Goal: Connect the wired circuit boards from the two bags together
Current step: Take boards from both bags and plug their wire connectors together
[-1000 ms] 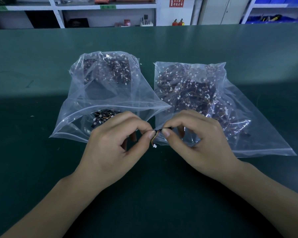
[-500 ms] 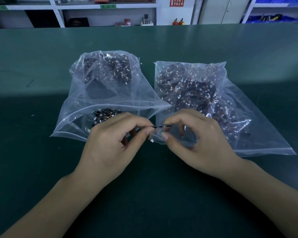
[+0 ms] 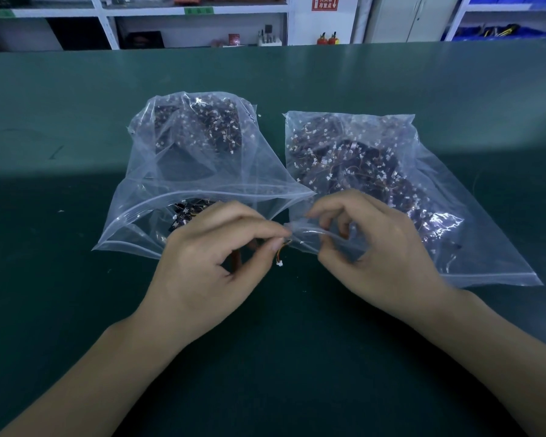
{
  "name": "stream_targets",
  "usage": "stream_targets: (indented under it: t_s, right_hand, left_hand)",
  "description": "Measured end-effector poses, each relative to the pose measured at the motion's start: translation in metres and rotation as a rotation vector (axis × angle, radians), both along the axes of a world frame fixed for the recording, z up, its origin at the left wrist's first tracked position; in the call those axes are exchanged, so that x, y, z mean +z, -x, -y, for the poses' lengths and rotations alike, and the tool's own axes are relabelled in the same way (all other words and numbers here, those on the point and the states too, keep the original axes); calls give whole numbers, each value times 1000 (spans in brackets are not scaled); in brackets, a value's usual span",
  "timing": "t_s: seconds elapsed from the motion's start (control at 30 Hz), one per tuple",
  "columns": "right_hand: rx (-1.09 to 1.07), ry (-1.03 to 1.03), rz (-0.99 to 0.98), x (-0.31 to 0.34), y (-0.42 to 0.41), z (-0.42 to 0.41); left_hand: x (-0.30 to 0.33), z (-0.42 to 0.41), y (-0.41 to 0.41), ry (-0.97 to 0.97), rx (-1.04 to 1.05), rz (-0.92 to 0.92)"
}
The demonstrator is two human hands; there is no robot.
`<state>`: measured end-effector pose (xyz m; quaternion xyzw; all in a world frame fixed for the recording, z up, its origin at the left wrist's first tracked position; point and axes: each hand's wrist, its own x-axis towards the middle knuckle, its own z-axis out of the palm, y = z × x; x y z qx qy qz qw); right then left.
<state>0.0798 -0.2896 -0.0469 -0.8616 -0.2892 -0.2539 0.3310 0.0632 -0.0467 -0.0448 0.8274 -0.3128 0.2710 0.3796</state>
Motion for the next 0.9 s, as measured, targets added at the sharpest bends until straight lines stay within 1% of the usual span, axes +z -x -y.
stream_targets:
  t_s: [0.13,0.33,0.43,0.53,0.67,0.77,0.9]
  right_hand:
    - [16,-37,5,-3,-1,-1]
    - [48,-65,5,-6,-1,-3]
    - [53,-76,19,-7,-1,-3]
    - [54,-104,18,-7,-1,-3]
    - [56,-139,-2,-7,-1,-4]
    - [64,-134,-15,-7,0,-5]
    - [70,-126,-38,-8,1,-6]
  left_hand:
    - [-2,2,1,-16,14,1]
    - [-5,15,2,65,84,-18]
    - [-6,18,1,53,101,-31]
    - [-7,20,-2,-22,100,28]
    - [-5,26,-2,-245,214,203]
    - [-4,27,1,-389,243,195]
    - [-7,29,1,-496,229,167]
